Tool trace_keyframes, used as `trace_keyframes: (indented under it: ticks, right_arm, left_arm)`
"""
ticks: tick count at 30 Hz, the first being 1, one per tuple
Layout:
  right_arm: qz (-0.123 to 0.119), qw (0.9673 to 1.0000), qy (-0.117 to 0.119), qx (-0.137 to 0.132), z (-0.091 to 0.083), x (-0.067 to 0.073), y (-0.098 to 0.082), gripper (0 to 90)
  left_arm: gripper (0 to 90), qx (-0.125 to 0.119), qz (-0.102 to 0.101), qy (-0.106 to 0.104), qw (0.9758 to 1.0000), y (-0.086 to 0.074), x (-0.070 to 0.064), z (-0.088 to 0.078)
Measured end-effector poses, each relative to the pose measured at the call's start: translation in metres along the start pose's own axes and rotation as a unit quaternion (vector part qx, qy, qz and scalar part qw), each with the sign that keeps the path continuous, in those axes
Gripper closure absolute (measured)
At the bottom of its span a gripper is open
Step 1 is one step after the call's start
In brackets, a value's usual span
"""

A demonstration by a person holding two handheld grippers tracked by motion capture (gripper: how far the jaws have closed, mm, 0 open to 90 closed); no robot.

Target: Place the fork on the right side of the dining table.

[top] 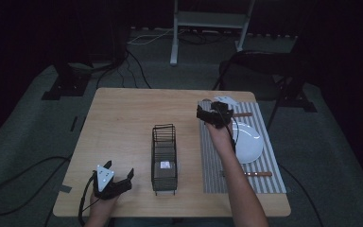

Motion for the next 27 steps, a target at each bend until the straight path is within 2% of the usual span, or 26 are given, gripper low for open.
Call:
trace_keyframes:
  ticks: [1,3,5,6,10,13,18,19,20,21,27]
  right_arm:
    - [0.003,0.9999,0.006,-0.009,-0.011,0.002,0.0,13.4]
    - [0.001,0.9999,0.01,-0.008,-0.014,0.003,0.0,13.4]
    - [-0.001,0.9998,0.016,-0.012,-0.028,0.006,-0.004,13.1]
    - [-0.001,0.9998,0.016,-0.012,-0.028,0.006,-0.004,13.1]
    - [-0.008,0.9995,0.02,-0.023,-0.051,0.008,-0.008,13.0]
    - [-0.01,0.9994,0.023,-0.025,-0.06,0.009,-0.011,13.0]
    - [-0.019,0.9992,0.022,-0.027,-0.082,0.01,-0.023,12.9]
    - [-0.019,0.9992,0.022,-0.027,-0.082,0.01,-0.023,12.9]
    - [-0.017,0.9992,0.023,-0.026,-0.095,0.009,-0.034,12.8]
    - [-0.017,0.9992,0.023,-0.026,-0.095,0.009,-0.034,12.8]
    - [-0.005,0.9993,0.02,-0.03,-0.119,0.005,-0.053,12.7]
  left_arm:
    - [9.5,0.0,0.001,0.0,1.0,0.0,0.0,0.0]
    - [9.5,0.0,0.001,0.001,1.0,0.0,0.0,0.0]
    - [9.5,0.0,0.002,0.0,1.0,0.0,0.0,0.0]
    - [9.5,0.0,0.001,0.001,1.0,0.0,0.0,0.0]
    - [9.5,0.001,0.003,0.0,1.0,0.0,0.0,0.0]
    - [9.5,0.002,0.001,-0.001,1.0,0.0,-0.001,0.0]
    - [9.5,0.004,0.004,-0.001,1.0,-0.001,-0.002,0.0]
    - [9.5,0.004,0.004,-0.001,1.0,-0.001,-0.002,0.0]
    - [9.5,0.005,0.003,-0.001,1.0,-0.001,-0.002,0.0]
    - [9.5,0.005,0.003,-0.001,1.0,-0.001,-0.002,0.0]
    - [9.5,0.007,0.005,-0.001,1.0,-0.001,-0.002,0.001]
Point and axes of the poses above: each handheld gripper's, and its own axes: z roughly forward along the jaws, y roughly out of its top, x roughly to its left, the point moved 9 cm from there along z, roughly forward along the jaws, and after that the axes turned 15 degrees about -x, right-handed, at the moved point
